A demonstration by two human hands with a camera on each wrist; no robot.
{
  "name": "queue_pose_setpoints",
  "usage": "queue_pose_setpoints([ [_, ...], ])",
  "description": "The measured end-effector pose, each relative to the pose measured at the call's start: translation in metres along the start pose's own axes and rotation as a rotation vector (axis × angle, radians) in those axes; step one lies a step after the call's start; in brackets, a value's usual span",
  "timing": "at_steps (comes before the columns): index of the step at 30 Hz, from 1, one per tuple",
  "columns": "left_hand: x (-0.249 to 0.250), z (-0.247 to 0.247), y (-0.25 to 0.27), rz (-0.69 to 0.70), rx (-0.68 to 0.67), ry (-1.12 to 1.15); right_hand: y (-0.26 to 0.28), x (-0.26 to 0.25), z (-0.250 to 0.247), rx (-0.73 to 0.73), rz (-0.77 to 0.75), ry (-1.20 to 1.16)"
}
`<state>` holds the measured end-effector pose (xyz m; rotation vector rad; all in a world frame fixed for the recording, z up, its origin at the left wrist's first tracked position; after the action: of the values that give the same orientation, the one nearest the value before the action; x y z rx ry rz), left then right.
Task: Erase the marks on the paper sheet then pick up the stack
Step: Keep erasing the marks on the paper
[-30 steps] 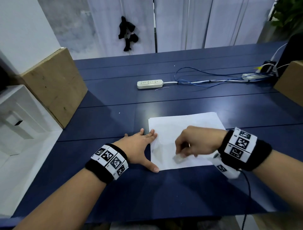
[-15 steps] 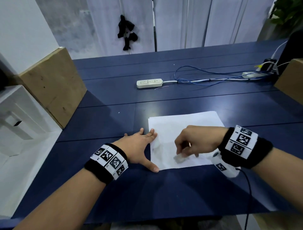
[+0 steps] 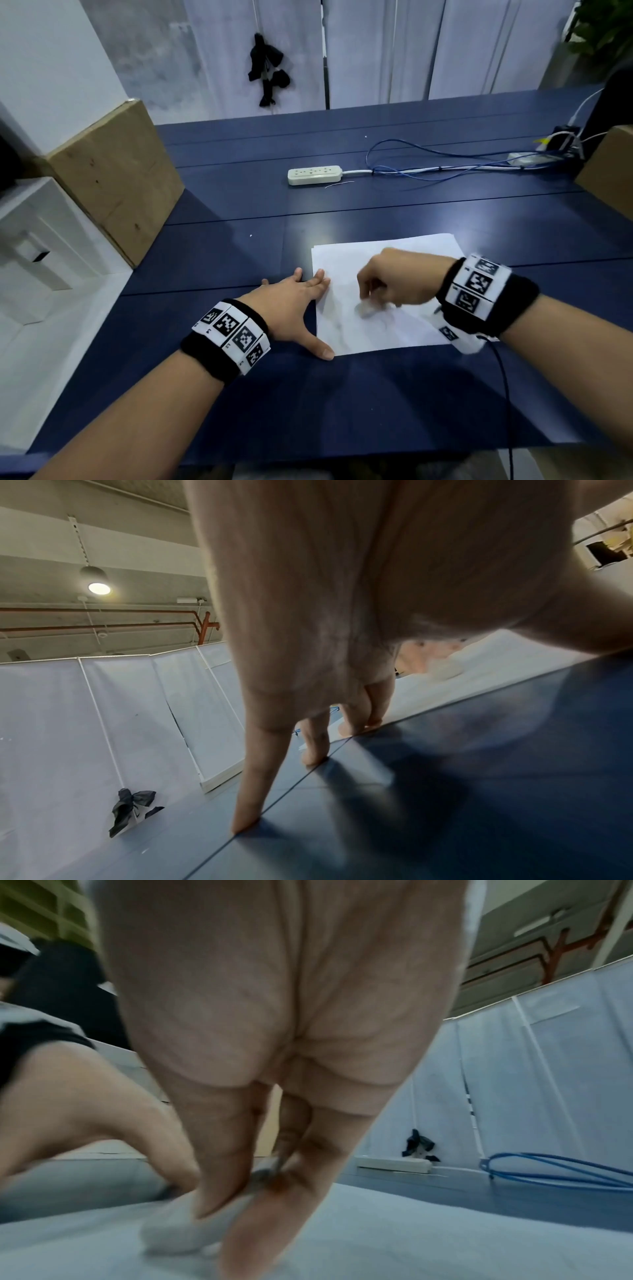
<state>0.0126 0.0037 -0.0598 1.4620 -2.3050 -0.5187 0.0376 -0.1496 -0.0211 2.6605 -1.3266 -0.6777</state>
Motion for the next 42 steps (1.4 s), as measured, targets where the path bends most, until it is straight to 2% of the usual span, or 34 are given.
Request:
queue_pose_setpoints([
  [2,0.0,-0.001,0.001,-0.003,-0.002,0.003,-0.008,0.009,-0.014,0.103,0.06,0.018],
  [4,0.0,-0.001,0.001,-0.001,0.003,0.006,-0.009,0.013,-0.019,0.146,0.091,0.03],
  [6,-0.001,0.0,0.002,0.001,0.01,0.008,-0.001,0.006,-0.011,0.066,0.043,-0.005],
  [9,-0.001,0.0,0.001,0.002,0.009,0.002,0.017,-0.008,0.015,-0.174,-0.003,-0.03],
  [10,-0.001,0.0,0.001,0.003,0.008,0.0,0.018,-0.009,0.016,-0.194,-0.003,-0.015],
  [12,-0.001,0.0,0.001,0.003,0.005,-0.001,0.008,-0.001,0.006,-0.109,0.019,0.037],
  [15,0.0,-0.001,0.002,-0.001,-0.001,-0.001,-0.005,0.018,-0.018,0.105,0.081,0.06],
  [17,0.0,-0.001,0.002,0.0,-0.003,0.002,-0.003,0.024,-0.019,0.135,0.095,0.029],
  [21,-0.002,0.0,0.0,-0.002,-0.009,0.002,0.021,0.002,0.012,-0.104,-0.006,-0.095],
  [23,0.0,0.001,0.0,-0.001,-0.016,-0.001,0.025,-0.001,0.017,-0.156,-0.011,-0.081],
  [25,0.0,0.0,0.001,-0.001,-0.014,0.001,0.016,0.006,0.006,-0.082,0.022,-0.042],
  [28,0.001,-0.001,0.002,-0.004,-0.013,-0.001,0.001,0.022,-0.016,0.108,0.096,-0.025],
  [30,0.001,-0.001,0.001,0.0,-0.007,-0.006,0.0,0.024,-0.021,0.158,0.105,-0.003],
  [32,0.0,-0.001,0.0,0.0,-0.003,-0.007,0.007,0.017,-0.012,0.065,0.054,-0.041],
  [34,-0.001,0.0,-0.001,-0.003,-0.007,-0.007,0.018,0.006,0.007,-0.11,0.012,-0.086],
  [36,-0.001,0.0,-0.002,-0.002,-0.01,-0.011,0.02,0.003,0.014,-0.164,0.009,-0.076],
  [40,0.0,-0.001,0.0,-0.004,-0.011,-0.005,-0.001,0.02,-0.016,0.095,0.072,0.007],
  [42,0.001,-0.001,0.001,-0.003,-0.014,-0.002,-0.003,0.029,-0.025,0.16,0.108,0.001],
])
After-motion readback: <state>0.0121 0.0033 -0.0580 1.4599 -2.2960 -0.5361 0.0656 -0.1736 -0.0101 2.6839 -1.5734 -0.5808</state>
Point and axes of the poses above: each hand's wrist, its own y-axis away from the middle knuckle, its own z-axis out of the palm, x = y × z, the point moved 8 cm from there along -y, towards the middle knuckle, and after that the axes turned 1 degree about -z, right-handed, at the moved point
